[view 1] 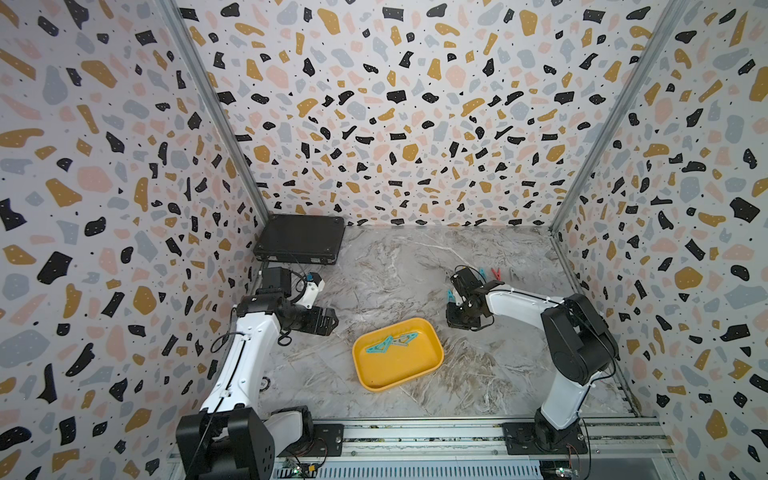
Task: Take the clothespins out of the storage box
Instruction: Place the clothespin at the center of the board.
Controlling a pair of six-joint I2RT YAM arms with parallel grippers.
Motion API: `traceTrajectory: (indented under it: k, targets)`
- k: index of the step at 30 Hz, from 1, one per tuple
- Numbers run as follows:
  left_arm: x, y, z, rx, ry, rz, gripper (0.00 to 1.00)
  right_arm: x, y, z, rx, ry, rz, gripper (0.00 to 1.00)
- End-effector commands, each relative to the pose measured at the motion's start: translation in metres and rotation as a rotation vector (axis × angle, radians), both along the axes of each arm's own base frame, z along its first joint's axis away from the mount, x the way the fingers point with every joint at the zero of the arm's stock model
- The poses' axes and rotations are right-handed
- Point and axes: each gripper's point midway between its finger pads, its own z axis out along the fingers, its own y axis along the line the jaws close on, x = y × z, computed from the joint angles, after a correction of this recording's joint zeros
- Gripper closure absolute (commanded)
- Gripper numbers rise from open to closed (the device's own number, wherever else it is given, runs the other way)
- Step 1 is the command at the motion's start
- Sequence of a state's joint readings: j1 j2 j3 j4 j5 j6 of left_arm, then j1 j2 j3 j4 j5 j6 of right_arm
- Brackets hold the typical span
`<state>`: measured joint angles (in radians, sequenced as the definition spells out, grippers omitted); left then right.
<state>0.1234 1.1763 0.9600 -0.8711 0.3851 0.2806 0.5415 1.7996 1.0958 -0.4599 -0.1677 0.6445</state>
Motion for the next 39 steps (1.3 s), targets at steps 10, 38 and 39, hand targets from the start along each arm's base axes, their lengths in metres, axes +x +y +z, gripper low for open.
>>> traceTrajectory:
  k: [10,38,39]
  targets:
    - [-0.001,-0.002,0.0,-0.012,-0.014,-0.02,0.0,-0.005,0.005,0.049,0.024,-0.067,0.013,0.68]
    - [0.002,0.007,-0.003,0.032,-0.008,0.017,0.0,-0.104,0.105,0.13,0.132,-0.282,0.719,0.65]
    - [0.002,0.007,-0.003,0.033,-0.007,0.018,0.0,-0.107,0.109,0.126,0.121,-0.283,0.747,0.65]
